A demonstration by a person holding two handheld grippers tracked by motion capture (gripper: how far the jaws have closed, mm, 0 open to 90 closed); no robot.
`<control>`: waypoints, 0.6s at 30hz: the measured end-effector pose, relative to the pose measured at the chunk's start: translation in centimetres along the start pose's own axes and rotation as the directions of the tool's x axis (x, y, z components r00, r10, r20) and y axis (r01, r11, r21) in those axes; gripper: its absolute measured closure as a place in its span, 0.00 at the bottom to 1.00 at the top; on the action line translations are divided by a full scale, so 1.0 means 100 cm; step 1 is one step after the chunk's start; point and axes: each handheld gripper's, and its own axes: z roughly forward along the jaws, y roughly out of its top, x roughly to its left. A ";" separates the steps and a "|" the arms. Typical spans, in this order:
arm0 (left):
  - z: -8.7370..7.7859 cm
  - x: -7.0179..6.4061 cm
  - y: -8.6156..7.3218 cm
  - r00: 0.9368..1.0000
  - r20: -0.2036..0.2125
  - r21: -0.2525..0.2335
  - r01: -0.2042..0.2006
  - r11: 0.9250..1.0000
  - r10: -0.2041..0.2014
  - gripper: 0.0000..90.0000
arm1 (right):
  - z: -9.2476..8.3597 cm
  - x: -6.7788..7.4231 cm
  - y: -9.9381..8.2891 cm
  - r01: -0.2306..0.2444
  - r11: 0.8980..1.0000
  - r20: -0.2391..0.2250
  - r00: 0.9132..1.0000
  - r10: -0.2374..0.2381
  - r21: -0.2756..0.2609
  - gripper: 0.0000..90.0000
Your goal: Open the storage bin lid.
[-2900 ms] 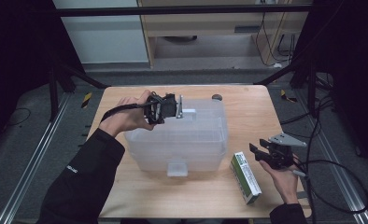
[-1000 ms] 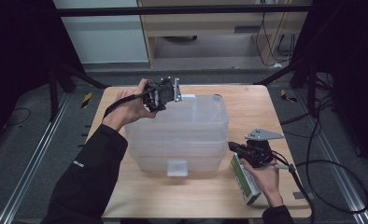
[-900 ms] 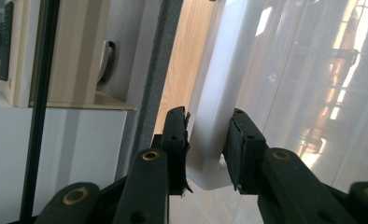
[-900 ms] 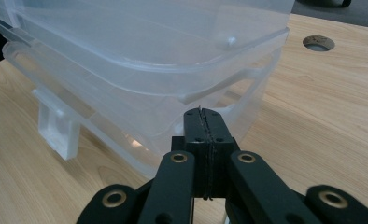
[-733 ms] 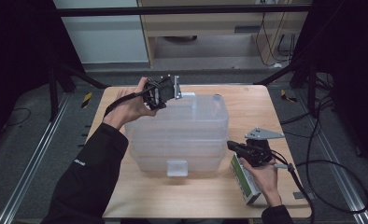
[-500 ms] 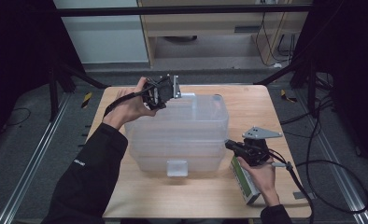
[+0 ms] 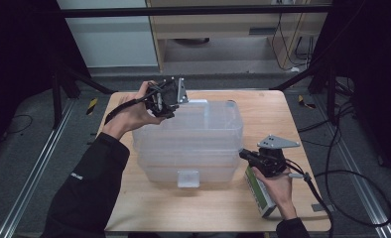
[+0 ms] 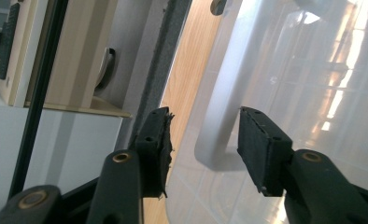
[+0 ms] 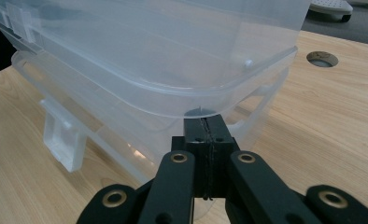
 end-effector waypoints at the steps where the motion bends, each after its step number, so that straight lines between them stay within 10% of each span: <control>1: -0.007 0.000 -0.004 1.000 -0.005 -0.008 0.017 1.000 -0.017 0.56 | 0.000 0.000 0.000 0.000 1.000 0.000 1.000 0.000 0.000 1.00; 10: -0.025 0.003 -0.026 0.993 -0.025 -0.047 0.114 0.992 -0.116 0.58 | 0.000 0.000 0.000 0.000 1.000 0.003 1.000 0.000 0.002 1.00; 18: -0.030 0.008 -0.060 0.954 -0.054 -0.098 0.290 0.952 -0.296 0.61 | 0.000 0.001 0.000 0.001 1.000 0.006 1.000 -0.001 0.002 1.00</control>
